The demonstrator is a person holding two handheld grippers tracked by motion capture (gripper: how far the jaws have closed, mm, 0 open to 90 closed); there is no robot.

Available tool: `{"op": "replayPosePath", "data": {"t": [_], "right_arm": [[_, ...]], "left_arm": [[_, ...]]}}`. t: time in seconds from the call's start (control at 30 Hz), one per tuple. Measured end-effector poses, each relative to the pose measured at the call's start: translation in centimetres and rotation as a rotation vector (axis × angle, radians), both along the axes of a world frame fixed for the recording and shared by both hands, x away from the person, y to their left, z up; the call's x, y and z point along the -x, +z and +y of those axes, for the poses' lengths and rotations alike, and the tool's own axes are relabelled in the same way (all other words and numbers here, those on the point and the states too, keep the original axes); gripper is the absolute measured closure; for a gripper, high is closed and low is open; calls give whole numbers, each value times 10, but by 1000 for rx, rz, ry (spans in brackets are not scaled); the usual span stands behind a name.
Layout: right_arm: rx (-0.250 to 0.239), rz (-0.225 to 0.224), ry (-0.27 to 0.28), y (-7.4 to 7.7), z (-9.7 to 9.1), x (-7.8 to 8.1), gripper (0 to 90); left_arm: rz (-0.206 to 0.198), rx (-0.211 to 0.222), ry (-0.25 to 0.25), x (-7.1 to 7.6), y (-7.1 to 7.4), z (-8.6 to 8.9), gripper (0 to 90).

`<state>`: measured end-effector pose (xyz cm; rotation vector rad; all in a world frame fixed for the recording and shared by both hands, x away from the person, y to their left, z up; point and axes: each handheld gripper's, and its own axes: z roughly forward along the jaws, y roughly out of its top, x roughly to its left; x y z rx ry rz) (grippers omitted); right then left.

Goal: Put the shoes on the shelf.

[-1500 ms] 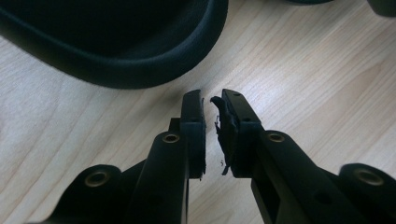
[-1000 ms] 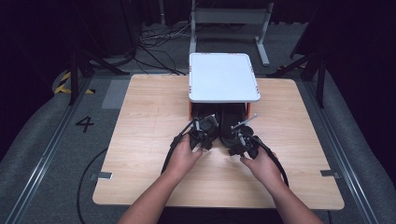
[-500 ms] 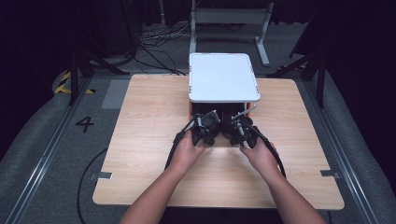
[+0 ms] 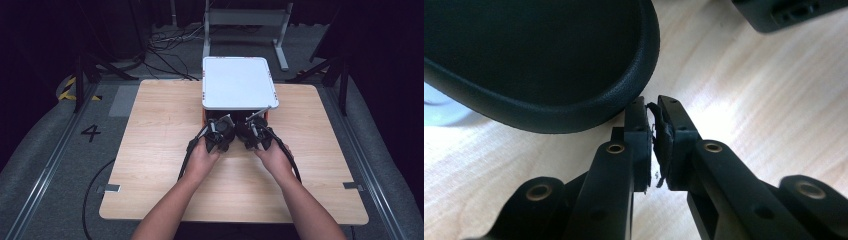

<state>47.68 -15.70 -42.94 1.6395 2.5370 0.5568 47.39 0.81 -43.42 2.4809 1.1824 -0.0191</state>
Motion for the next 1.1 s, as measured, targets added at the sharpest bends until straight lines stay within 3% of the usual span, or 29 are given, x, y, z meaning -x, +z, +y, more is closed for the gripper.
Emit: {"op": "replayPosePath", "data": {"t": [0.07,0.23,0.3,0.4,0.6,0.7,0.8,0.9,1.03,1.1], "right_arm": [[1,-3,1,1,0,1,780],[-22,-17,19,4,-3,7,754],[-33,-25,36,8,-4,11,745],[-40,-38,48,13,-7,15,733],[-70,-146,98,34,-28,33,615],[-111,-184,131,43,-43,40,546],[-106,-248,151,51,-60,47,519],[-116,-330,187,58,-84,54,492],[-110,-361,196,62,-102,59,467],[-105,-387,213,66,-116,64,430]], "left_arm": [[-22,-5,13,-1,0,-1,850],[-5,6,8,-2,-1,-1,857],[15,24,-4,1,0,-1,736],[-10,15,-22,10,8,0,633],[-89,25,-59,36,38,18,576],[-156,-6,-75,50,52,32,493],[-190,-18,-75,62,60,49,453],[-179,-22,-58,71,65,67,425],[-203,-16,-23,79,69,87,399],[-170,0,-11,82,73,101,384]]}}
